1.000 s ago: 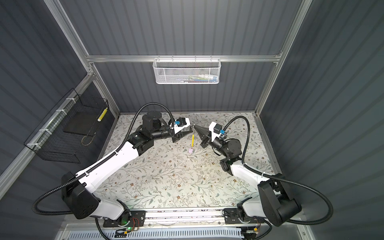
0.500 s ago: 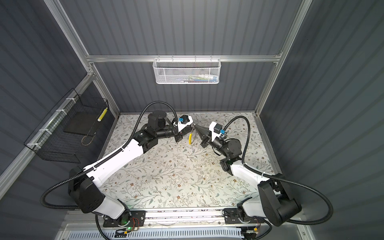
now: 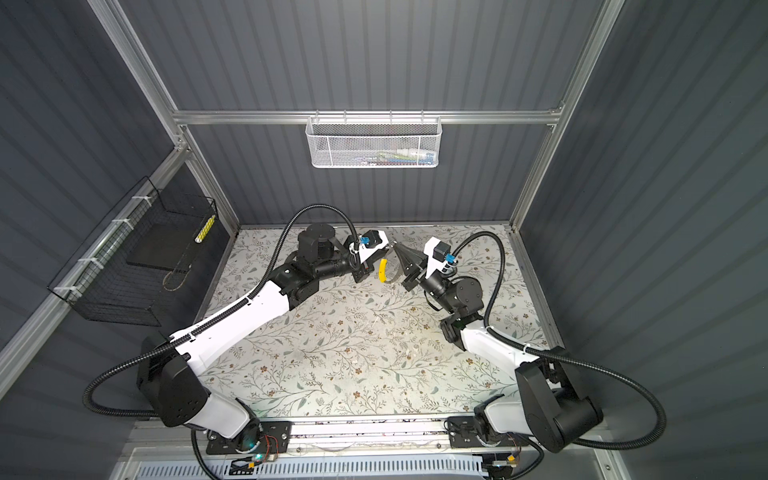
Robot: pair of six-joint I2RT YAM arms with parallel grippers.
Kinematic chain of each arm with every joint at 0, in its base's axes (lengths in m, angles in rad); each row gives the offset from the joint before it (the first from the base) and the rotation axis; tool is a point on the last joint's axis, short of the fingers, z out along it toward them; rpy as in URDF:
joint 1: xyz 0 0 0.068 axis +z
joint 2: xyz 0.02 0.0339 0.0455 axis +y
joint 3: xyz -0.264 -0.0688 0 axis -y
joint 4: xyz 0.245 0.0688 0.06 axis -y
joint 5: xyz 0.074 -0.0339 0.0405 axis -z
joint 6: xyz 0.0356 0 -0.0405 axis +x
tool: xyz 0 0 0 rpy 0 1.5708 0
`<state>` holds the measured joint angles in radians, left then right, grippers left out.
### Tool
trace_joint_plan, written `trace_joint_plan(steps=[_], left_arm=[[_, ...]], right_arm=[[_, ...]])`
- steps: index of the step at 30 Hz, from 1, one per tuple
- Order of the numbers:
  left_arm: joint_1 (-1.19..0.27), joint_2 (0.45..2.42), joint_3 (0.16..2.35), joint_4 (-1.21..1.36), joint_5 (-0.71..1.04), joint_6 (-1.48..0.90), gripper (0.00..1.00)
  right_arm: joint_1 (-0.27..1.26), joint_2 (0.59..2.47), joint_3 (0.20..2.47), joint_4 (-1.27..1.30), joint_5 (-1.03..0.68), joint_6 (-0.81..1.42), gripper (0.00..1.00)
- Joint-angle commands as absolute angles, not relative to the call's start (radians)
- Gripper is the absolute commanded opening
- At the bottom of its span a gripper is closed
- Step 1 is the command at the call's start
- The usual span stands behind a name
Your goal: Put the keys on the keyring
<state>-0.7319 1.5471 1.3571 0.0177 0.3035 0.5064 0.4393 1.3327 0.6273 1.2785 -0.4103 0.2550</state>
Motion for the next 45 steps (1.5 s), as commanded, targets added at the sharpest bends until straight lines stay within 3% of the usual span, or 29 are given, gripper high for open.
trace_joint_plan(steps=[1,16,34,45], left_arm=[[-0.766,1.544,1.337,0.039,0.236,0.58,0.0],[-0.797,1.571,1.327,0.072,0.192,0.622,0.0],[-0.798,1.531,1.311,0.11,-0.024,0.765,0.0],[-0.729,1.482,1.302,0.172,0.049,0.659,0.1]], right_arm=[[0.437,1.333,0.673,1.337,-0.347,0.308,0.0],[0.436,1.342,0.679,1.368,-0.347,0.353,0.0],[0.433,1.313,0.683,1.266,-0.347,0.369,0.0],[0.431,1.32,0.696,1.262,-0.4,0.398,0.0]])
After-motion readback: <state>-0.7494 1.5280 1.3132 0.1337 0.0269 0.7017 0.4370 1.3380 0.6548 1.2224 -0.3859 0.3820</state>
